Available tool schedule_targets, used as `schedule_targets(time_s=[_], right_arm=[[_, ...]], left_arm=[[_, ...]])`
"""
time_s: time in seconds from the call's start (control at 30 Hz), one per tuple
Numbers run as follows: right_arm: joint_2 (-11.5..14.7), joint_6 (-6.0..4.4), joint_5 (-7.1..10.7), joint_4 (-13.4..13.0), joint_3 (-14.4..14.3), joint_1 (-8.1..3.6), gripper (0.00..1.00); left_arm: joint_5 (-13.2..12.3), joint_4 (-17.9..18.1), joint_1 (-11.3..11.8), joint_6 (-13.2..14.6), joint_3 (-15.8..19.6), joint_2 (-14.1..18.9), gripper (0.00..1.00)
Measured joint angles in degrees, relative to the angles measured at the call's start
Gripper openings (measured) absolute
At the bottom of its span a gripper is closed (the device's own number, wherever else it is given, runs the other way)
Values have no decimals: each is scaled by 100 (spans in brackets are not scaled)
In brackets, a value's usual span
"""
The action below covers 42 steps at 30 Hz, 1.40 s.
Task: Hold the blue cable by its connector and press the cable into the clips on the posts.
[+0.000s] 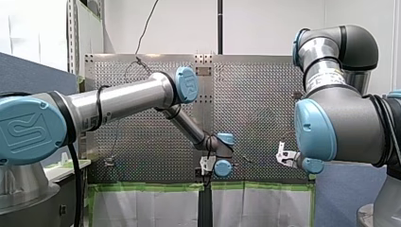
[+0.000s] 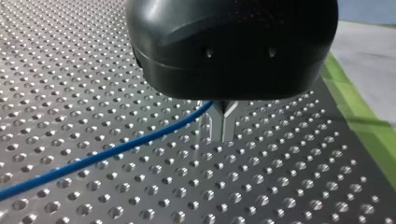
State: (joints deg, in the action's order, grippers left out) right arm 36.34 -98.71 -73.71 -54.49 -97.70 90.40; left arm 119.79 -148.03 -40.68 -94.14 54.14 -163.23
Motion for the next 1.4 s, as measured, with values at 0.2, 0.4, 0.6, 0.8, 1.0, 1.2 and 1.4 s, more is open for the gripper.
schedule_targets(time_s=[0.2,0.4,0.6,0.8,1.0,1.2,1.4], right_arm=[[-7,-37,36,-16,42,15,0],[-16,-63,25,-51,118,15,0],[-26,-103,21,-50,233,10,0],[-32,-143,28,-38,351,-3,0],[-38,-156,42,-24,402,9,0],[-41,-254,42,35,547,1,0],[-49,-292,-1,252,698,10,0]], left_arm=[[-9,-86,19,11,-132,-1,0],[56,-181,101,66,-190,-1,0],[107,-246,258,201,-189,-1,0],[130,-329,269,236,-281,-1,0],[122,-380,256,263,-331,0,0],[77,-388,275,273,-328,-1,0],[72,-422,308,274,-316,0,0]])
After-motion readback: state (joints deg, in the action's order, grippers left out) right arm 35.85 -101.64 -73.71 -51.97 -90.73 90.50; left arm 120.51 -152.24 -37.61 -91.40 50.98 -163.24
